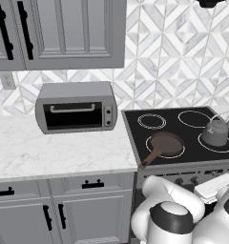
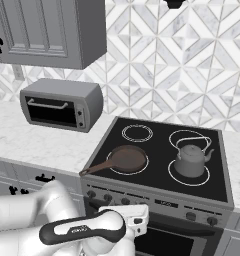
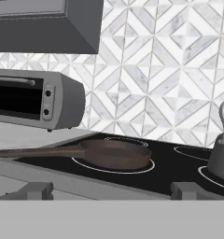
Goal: Pick the kettle from the counter and place it on a stove burner. Then turn the burner on.
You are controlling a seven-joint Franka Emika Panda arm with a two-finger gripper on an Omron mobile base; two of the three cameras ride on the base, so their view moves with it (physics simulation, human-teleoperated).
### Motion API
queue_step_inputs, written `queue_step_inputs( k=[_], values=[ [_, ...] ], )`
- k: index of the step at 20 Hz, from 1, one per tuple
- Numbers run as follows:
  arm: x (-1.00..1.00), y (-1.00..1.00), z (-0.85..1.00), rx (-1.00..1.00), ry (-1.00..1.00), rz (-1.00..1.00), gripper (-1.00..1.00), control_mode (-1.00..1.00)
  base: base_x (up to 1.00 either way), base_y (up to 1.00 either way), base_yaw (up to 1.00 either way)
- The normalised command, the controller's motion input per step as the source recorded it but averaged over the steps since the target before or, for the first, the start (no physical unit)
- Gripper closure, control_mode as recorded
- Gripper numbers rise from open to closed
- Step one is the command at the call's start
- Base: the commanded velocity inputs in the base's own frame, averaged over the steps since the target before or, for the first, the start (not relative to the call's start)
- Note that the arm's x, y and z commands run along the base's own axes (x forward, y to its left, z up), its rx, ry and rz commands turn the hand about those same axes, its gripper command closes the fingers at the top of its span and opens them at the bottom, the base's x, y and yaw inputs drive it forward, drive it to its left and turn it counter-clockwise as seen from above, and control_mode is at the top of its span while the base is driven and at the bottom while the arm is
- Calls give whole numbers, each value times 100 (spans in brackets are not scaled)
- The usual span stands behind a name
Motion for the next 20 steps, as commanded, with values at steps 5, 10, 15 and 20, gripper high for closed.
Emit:
queue_step_inputs(
  k=[5,10,15,20],
  values=[
    [1,-7,-24,0,-1,0,-100,-100,0,0,0],
    [9,-27,-23,0,0,0,-100,-100,0,0,0],
    [5,-35,-15,0,0,0,-100,-100,0,0,0],
    [0,-38,-11,0,0,0,-100,-100,0,0,0]
  ],
)
